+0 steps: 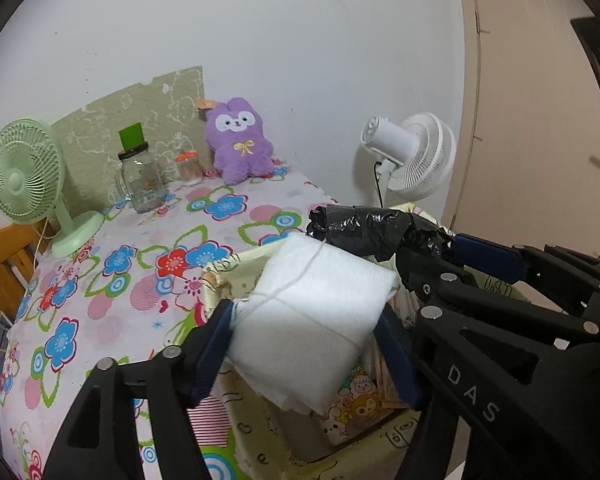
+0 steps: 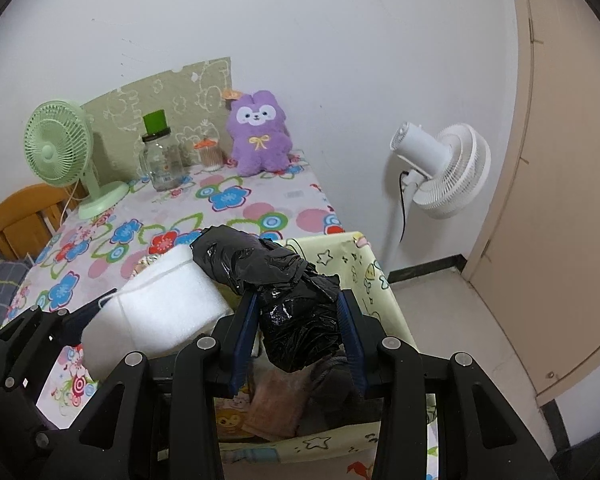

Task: Organize soft objects
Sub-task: 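Carry the black bag and white cloth together over the yellow box, then open right tool releasing bag into box while left tool drops white cloth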

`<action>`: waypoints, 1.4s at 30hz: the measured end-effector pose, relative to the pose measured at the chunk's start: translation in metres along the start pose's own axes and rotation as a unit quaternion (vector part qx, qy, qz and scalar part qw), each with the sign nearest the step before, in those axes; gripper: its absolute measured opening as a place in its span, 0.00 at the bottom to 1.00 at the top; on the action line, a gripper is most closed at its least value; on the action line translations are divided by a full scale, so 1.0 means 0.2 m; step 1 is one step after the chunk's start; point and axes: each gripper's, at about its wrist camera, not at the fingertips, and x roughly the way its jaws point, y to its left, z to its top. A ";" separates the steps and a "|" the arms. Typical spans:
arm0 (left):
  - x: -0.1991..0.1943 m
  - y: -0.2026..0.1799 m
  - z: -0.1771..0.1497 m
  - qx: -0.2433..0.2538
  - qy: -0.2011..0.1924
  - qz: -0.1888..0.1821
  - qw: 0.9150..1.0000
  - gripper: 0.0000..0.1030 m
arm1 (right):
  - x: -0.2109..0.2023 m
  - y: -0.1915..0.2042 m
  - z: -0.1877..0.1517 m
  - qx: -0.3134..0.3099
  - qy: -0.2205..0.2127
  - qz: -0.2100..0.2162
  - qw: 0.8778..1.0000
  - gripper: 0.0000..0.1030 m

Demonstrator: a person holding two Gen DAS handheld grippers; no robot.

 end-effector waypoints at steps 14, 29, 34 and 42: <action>0.03 -0.04 -0.01 0.022 0.020 -0.003 1.000 0.97 | 0.09 -0.02 -0.01 0.004 0.023 0.022 0.999 0.43; -0.11 0.12 -0.02 -0.013 0.000 0.018 1.000 1.00 | -0.05 0.10 0.01 -0.004 -0.009 0.021 1.000 0.86; -0.20 0.20 -0.04 -0.023 -0.013 0.029 0.999 1.00 | -0.13 0.18 0.01 -0.012 -0.028 0.016 0.999 0.92; -0.35 0.35 -0.08 -0.046 -0.034 0.045 0.997 1.00 | -0.25 0.29 0.01 -0.013 -0.054 0.013 0.998 0.97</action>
